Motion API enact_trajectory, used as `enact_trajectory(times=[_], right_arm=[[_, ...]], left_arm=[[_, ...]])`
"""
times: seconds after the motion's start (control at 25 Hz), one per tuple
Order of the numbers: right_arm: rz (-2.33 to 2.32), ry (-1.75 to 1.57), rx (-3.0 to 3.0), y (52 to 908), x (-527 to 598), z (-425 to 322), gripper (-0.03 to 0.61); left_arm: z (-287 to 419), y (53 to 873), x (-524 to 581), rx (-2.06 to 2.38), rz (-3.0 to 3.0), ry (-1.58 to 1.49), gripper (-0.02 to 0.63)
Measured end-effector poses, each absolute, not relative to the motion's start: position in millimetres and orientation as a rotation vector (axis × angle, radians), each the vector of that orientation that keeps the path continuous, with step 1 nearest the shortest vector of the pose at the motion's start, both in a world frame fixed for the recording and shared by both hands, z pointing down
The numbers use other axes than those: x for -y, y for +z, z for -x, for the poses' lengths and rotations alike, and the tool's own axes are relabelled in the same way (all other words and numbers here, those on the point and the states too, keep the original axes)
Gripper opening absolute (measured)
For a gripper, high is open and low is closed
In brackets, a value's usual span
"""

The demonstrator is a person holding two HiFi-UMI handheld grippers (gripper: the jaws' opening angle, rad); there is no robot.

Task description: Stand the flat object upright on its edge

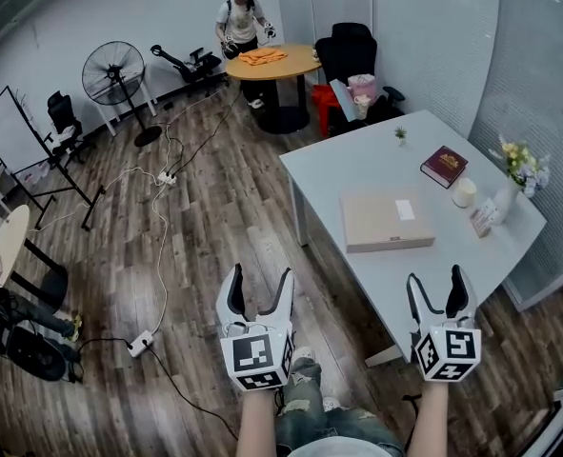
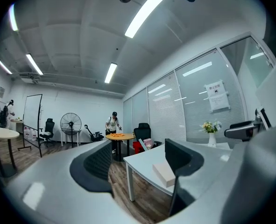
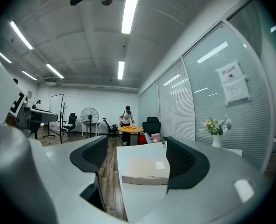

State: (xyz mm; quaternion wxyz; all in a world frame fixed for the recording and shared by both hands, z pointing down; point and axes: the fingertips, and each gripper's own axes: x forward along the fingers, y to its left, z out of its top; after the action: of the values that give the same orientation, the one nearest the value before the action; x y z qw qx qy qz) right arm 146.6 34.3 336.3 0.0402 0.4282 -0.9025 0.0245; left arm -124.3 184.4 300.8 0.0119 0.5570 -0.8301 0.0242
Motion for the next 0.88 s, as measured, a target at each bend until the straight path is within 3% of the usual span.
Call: enact_trajectory(times=[0.88], right_arm=[[-1.543,0.124,2.609,365,174,-32,0.410]], left_arm=[[254,321,80,2.386,-1.990,0.113,0.344]])
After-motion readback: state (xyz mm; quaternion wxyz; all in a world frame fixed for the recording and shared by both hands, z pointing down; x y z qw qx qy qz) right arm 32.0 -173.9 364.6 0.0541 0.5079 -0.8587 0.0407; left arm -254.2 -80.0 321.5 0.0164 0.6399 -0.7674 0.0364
